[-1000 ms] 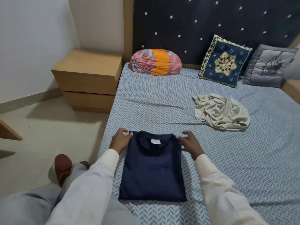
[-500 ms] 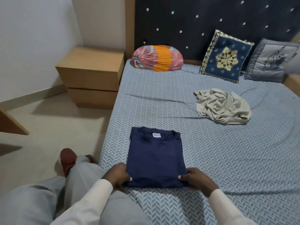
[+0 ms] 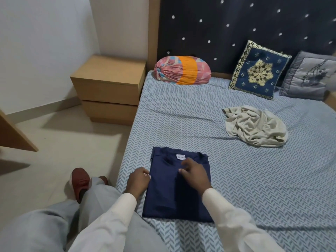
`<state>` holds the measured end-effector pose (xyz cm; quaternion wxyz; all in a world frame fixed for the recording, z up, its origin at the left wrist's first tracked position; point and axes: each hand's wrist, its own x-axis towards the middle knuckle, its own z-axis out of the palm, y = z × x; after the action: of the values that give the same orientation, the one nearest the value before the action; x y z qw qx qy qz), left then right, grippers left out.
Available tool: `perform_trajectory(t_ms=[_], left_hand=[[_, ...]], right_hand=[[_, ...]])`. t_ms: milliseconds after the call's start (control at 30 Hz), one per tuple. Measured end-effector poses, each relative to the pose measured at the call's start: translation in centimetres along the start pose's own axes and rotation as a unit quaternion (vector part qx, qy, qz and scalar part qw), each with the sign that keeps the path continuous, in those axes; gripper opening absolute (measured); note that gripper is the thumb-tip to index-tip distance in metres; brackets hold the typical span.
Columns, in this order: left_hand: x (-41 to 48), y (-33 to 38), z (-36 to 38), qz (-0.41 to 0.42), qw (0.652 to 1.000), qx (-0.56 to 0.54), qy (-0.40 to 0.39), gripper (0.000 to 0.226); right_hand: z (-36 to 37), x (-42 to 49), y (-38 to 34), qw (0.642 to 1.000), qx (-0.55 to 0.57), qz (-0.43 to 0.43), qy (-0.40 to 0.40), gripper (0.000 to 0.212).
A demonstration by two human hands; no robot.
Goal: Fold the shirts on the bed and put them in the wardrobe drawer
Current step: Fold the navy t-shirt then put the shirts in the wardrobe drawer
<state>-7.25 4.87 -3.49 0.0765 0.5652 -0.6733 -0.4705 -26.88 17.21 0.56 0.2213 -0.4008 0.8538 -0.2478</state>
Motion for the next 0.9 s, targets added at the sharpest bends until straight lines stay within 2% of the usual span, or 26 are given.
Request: perform_trajectory(t_ms=[100,200,267,333,400,467,533,600,667,767,900], left_hand=[[4.0,-0.8,0.3,-0.025,0.995,-0.098,0.013,0.022],[5.0,1.1,-0.5,-0.039,0.98,-0.194,0.029,0.027],[5.5,2.2,-1.0,-0.044,0.974,-0.221,0.031,0.023],[6.1,2.6,-1.0,-0.039,0.978,-0.203,0.025,0.022],[6.4,3.1,-1.0,-0.018,0.986,-0.166,0.025,0.021],[6.5,3.7,-0.9,0.012,0.995,-0.097,0.035,0.026],[6.2,4.2,-0.8,0.023,0.997,-0.052,0.056,0.028],[6.1,4.4,-0.4,0.009,0.997,-0.062,0.054,0.025],[5.6,4.4,0.1,-0.02,0.993,-0.112,0.027,0.024],[4.5,4.3,0.7,-0.042,0.991,-0.124,0.011,0.02],[4.1,4.4,0.3,-0.035,0.997,-0.072,0.016,0.021]], right_hand=[[2.0,3.4,-4.8,1.0,-0.007,-0.02,-0.008,0.017],[4.8,5.8,-7.8,0.998,-0.052,0.011,-0.031,0.027],[6.5,6.9,-8.6,0.994,-0.093,0.037,-0.048,0.037],[7.3,7.4,-8.7,0.992,-0.101,0.052,-0.049,0.036],[7.4,7.6,-8.2,0.995,-0.06,0.064,-0.049,0.022],[7.3,7.5,-7.1,0.994,0.048,0.09,-0.04,0.013],[7.0,6.9,-6.1,0.975,0.19,0.114,-0.022,0.017],[6.6,6.2,-5.8,0.944,0.303,0.129,-0.015,0.019],[6.1,5.8,-5.7,0.925,0.36,0.123,-0.009,0.022],[6.0,5.7,-5.6,0.931,0.356,0.083,0.003,0.022],[6.7,6.2,-5.8,0.973,0.231,0.017,-0.02,0.002]])
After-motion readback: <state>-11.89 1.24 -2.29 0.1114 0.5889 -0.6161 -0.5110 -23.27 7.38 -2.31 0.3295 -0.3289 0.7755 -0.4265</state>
